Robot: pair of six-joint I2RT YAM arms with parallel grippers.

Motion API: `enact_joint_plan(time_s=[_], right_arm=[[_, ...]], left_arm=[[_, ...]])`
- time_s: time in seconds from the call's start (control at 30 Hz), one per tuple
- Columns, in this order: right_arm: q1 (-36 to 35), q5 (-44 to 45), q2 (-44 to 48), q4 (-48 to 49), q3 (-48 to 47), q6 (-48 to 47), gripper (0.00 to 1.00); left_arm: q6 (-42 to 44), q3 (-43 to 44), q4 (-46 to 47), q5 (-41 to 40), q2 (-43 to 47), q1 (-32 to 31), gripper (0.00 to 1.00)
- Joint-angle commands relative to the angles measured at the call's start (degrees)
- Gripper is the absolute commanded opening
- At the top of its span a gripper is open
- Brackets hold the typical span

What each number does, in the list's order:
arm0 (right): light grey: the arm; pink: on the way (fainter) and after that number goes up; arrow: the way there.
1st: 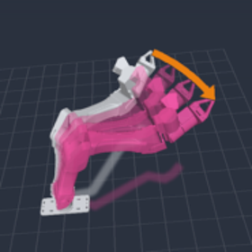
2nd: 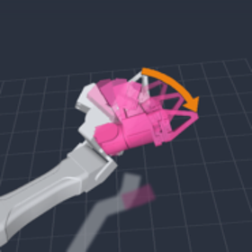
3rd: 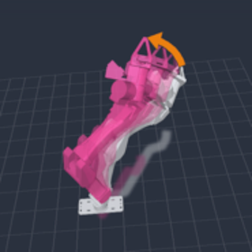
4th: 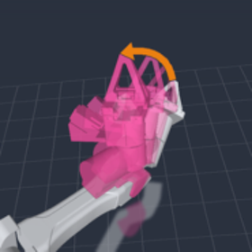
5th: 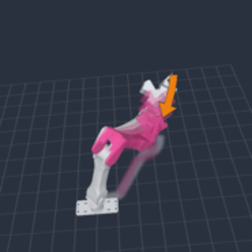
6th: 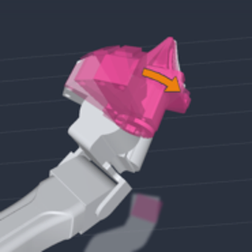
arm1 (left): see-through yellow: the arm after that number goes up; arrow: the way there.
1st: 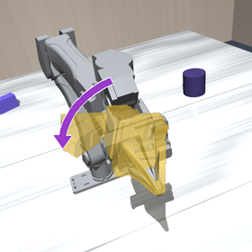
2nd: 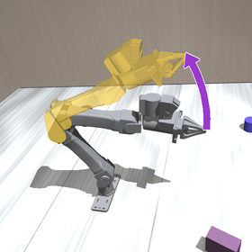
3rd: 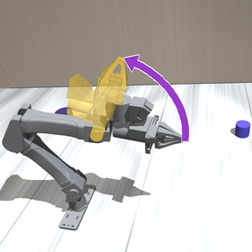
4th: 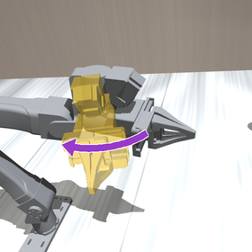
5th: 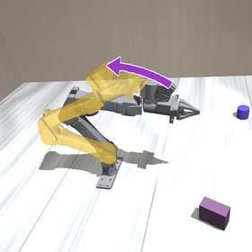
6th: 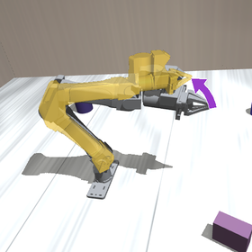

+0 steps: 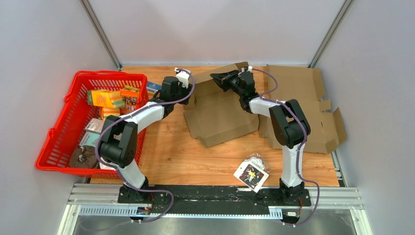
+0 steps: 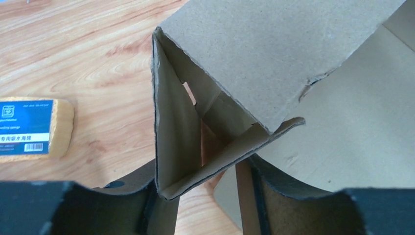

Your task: Fold the paper box

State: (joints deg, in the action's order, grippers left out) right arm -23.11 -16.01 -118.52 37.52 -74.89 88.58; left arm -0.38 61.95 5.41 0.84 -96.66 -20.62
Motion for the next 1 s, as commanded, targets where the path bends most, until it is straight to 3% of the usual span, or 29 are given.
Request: enact_joint_plan(time_s=[0.0,0.1,0.27,0.43,0.57,0.77,0.97], right_arm=[[-0.97,-0.52,-0.57,0.19,0.36,0.81,0.00],[-1.23,-0.51,-0.75,0.19,0.27,0.72,0.00],[-1.06,-0.51,-1.36,0.36,0.19,0.90,0.00],[-1.23,-0.43,-1.36,0.63,0.27,1.07,0.00],[-1.23,0.01,-1.10,0.63,0.80,0.90,0.00],[-1.93,0.01,-1.80,1.07,0.63,2.04,0.00],[-2.64,-0.86,-2.51,2.03,0.45,5.11,0.00]], left_arm=[[-3.48,1.51,9.16,2.33,-0.46,-1.34,0.47],[-4.36,-2.27,14.25,1.00,1.12,-2.93,0.43],[-4.45,-6.65,14.53,2.05,3.32,-3.02,0.58],[-6.12,-9.13,18.67,3.38,3.24,-3.02,0.59],[-9.37,-4.14,13.24,-4.06,0.60,-3.63,0.59],[-8.93,-1.22,13.83,-18.58,-2.21,-6.53,0.58],[-8.24,0.09,19.46,-27.63,-6.08,-9.43,0.44]])
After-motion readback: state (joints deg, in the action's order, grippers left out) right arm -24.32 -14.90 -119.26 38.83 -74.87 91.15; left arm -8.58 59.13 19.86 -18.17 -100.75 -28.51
